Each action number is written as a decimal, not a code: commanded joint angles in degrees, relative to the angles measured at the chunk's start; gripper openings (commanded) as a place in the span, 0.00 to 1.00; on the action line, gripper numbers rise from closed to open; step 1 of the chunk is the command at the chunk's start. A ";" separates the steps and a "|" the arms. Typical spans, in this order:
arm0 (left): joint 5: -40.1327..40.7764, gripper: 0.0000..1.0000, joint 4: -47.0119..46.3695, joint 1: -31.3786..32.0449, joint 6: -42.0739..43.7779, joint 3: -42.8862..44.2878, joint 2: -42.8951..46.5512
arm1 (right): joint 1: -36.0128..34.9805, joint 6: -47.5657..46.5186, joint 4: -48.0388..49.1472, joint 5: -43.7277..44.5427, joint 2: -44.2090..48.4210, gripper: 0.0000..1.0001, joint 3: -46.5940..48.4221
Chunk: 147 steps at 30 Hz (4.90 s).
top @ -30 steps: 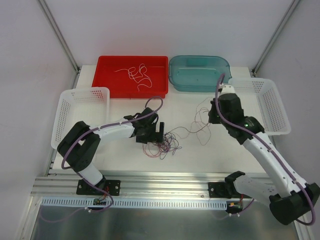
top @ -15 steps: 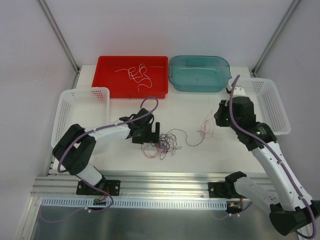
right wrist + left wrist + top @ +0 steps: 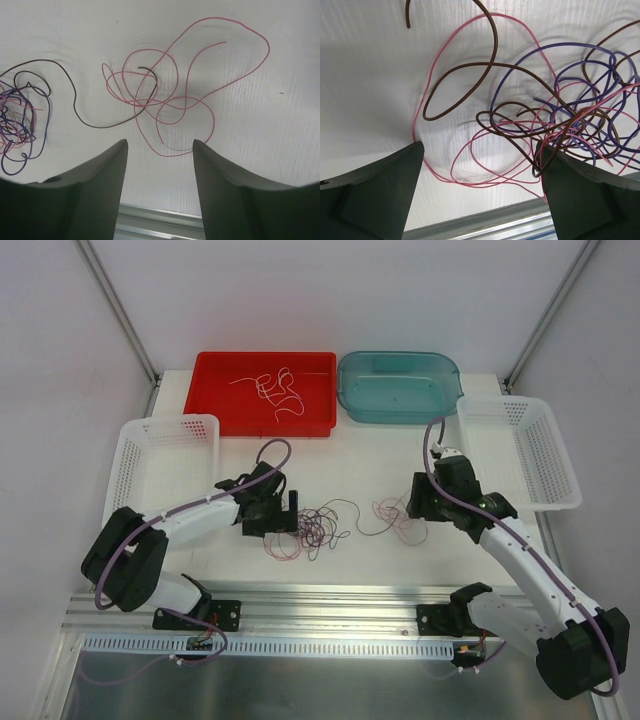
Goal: Untangle the cables
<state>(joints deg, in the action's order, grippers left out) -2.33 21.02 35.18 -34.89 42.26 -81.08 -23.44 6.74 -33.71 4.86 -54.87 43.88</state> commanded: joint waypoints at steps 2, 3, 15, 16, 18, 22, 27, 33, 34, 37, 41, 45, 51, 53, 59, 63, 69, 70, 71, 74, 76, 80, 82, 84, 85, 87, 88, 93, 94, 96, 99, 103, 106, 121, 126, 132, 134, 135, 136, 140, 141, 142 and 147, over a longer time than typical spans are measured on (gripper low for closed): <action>-1.54 0.97 2.72 -0.11 1.32 0.36 4.34 | -0.29 -2.33 5.66 -4.33 -3.48 0.64 2.09; -1.54 0.97 2.80 -0.11 1.41 0.63 4.87 | -0.46 -3.31 6.29 -6.34 -5.84 0.66 2.70; -1.01 0.97 3.07 -0.11 1.76 1.77 1.89 | -8.64 -17.20 7.70 -6.18 -29.58 0.70 11.75; -0.66 0.98 3.07 -0.02 1.76 1.86 1.45 | -8.81 -18.07 7.70 -5.40 -30.90 0.68 12.28; -0.31 0.97 3.07 -0.02 1.76 1.77 1.10 | -9.34 -18.69 8.22 -5.22 -34.33 0.68 12.63; 0.74 0.98 2.98 -0.02 2.02 1.42 -0.39 | -10.13 -19.93 8.93 -5.74 -38.99 0.63 13.16; 0.83 0.98 2.72 -0.11 2.02 0.63 -1.54 | -9.78 -19.57 9.90 -5.57 -42.07 0.41 13.51; 1.19 0.98 2.10 -0.02 2.02 -0.60 -1.63 | -9.69 -20.62 6.04 2.33 -38.57 0.01 15.53; 1.36 0.98 2.01 -0.11 2.02 -0.77 -1.71 | -9.35 -20.98 4.98 3.82 -37.51 0.01 16.84; 1.45 0.98 1.84 -0.11 2.11 -1.21 -2.07 | -7.68 -22.12 -0.89 6.46 -30.84 0.01 21.22; 1.36 0.98 1.40 -0.11 2.02 -1.57 -3.12 | -4.26 -24.23 -8.01 9.72 -22.22 0.01 31.92; 0.75 0.98 1.13 -0.02 2.02 -1.31 -3.82 | -1.52 -26.08 -12.86 11.13 -17.21 0.01 43.81; -0.48 0.98 1.13 -0.02 2.29 -0.51 -2.68 | 1.03 -26.96 -13.22 8.33 -14.83 0.01 55.33; -1.10 0.98 1.05 -0.11 2.38 0.10 -1.81 | 1.55 -26.78 -12.08 7.53 -14.39 0.01 56.58; -0.75 0.98 1.05 -0.11 3.34 0.63 -2.94 | 4.54 -26.60 -9.70 8.23 -13.33 0.01 61.93; -1.28 0.98 0.70 -0.11 3.34 0.54 -4.00 | 6.74 -26.96 -8.56 8.32 -13.42 0.01 65.10; -0.57 0.98 0.52 -0.02 3.61 0.81 -5.31 | 11.39 -27.83 -5.23 9.46 -15.08 0.01 74.59; -0.40 0.98 0.60 -0.02 3.52 0.81 -5.75 | 12.62 -28.10 -3.48 9.99 -15.44 0.01 75.38; -0.31 0.98 0.43 -0.02 3.26 0.63 -6.02 | 13.33 -28.27 -2.33 10.69 -15.61 0.01 76.09; -0.05 0.98 -0.18 -0.02 2.64 -0.42 -6.46 | 16.75 -27.40 1.89 11.13 -16.23 0.01 77.23; 0.13 0.98 -0.36 -0.11 2.46 -1.30 -6.29 | 19.55 -25.91 4.70 10.87 -17.19 0.01 78.11; 0.48 0.98 -0.71 -0.20 1.94 -2.44 -6.11 | 24.92 -20.64 8.14 8.06 -19.57 0.01 79.16; 0.48 0.98 -0.97 -0.37 1.59 -3.14 -6.11 | 29.04 -15.46 8.58 3.07 -21.67 0.01 80.65; 0.48 0.97 -1.06 -0.46 1.15 -3.59 -5.67 | 31.34 -11.69 9.19 -0.27 -22.91 0.01 80.84; 0.57 0.98 -1.15 -0.64 1.06 -3.94 -5.50 | 33.61 -10.45 9.45 -1.42 -23.52 0.01 80.84; 0.39 0.97 -1.33 -0.99 0.71 -5.08 -4.71 | 36.35 -7.81 9.20 -4.42 -25.54 0.01 81.10; 0.48 0.97 -1.76 -0.99 0.53 -6.13 -4.35 | 38.54 -7.01 9.19 -6.77 -25.90 0.01 81.10; -1.18 0.97 -2.73 -1.69 0.18 -7.37 -2.77 | 40.75 -7.01 9.45 -8.55 -25.12 0.01 75.49; -2.32 0.97 -2.91 -1.69 0.35 -6.76 -2.51 | 41.19 -7.01 9.98 -8.73 -24.67 0.01 73.56; -3.56 0.98 -2.82 -1.69 0.97 -5.79 -1.46 | 41.72 -7.36 11.38 -8.47 -23.45 0.01 67.59; -6.37 0.99 -2.73 -1.69 1.84 -3.51 1.26 | 43.74 -7.62 12.96 -8.73 -22.56 0.01 60.22; -9.97 0.99 -1.16 -1.78 2.81 1.75 6.01 | 45.15 -8.15 13.94 -12.50 -21.77 0.01 53.60; -12.08 0.99 1.30 -1.69 4.48 7.37 9.88 | 45.33 -8.68 12.45 -19.17 -21.42 0.01 51.84; -4.46 0.99 8.87 -3.80 26.19 30.86 18.32 | 35.23 -12.80 0.76 -41.25 -16.41 0.02 46.83; 0.30 0.99 7.21 -3.98 28.83 28.24 18.06 | 28.64 -13.69 1.80 -37.21 -15.97 0.04 41.31; 4.69 0.99 2.98 -4.50 29.01 21.64 17.10 | 24.67 -14.38 2.60 -35.63 -17.55 0.04 39.09; 7.32 0.99 2.80 -4.50 28.57 20.76 16.74 | 24.67 -15.00 1.64 -32.57 -17.38 0.04 39.79; 9.34 0.99 2.80 -4.50 28.48 20.06 16.48 | 24.67 -15.44 1.11 -30.72 -17.20 0.04 40.32; 10.40 0.99 2.80 -4.50 28.48 19.88 16.04 | 24.67 -16.58 0.32 -28.88 -17.20 0.03 42.24; 15.15 0.99 2.72 -4.59 28.22 19.44 15.34 | 25.72 -17.64 -2.58 -20.01 -16.94 0.02 47.60; 16.46 0.99 2.72 -4.68 28.30 19.35 15.16 | 26.07 -17.99 -2.85 -19.11 -16.85 0.02 48.49; 16.83 0.99 2.63 -4.59 28.30 19.26 15.16 | 26.43 -17.99 -3.02 -18.06 -16.76 0.02 49.37; 16.83 0.99 2.63 -5.03 28.30 19.26 14.46 | 31.34 -16.85 -2.94 -10.93 -16.93 0.02 54.81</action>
<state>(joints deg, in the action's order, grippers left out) 12.29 25.36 30.63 -7.60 61.89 -66.32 5.08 -9.82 -36.99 -12.84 -73.06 94.65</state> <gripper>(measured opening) 0.991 0.026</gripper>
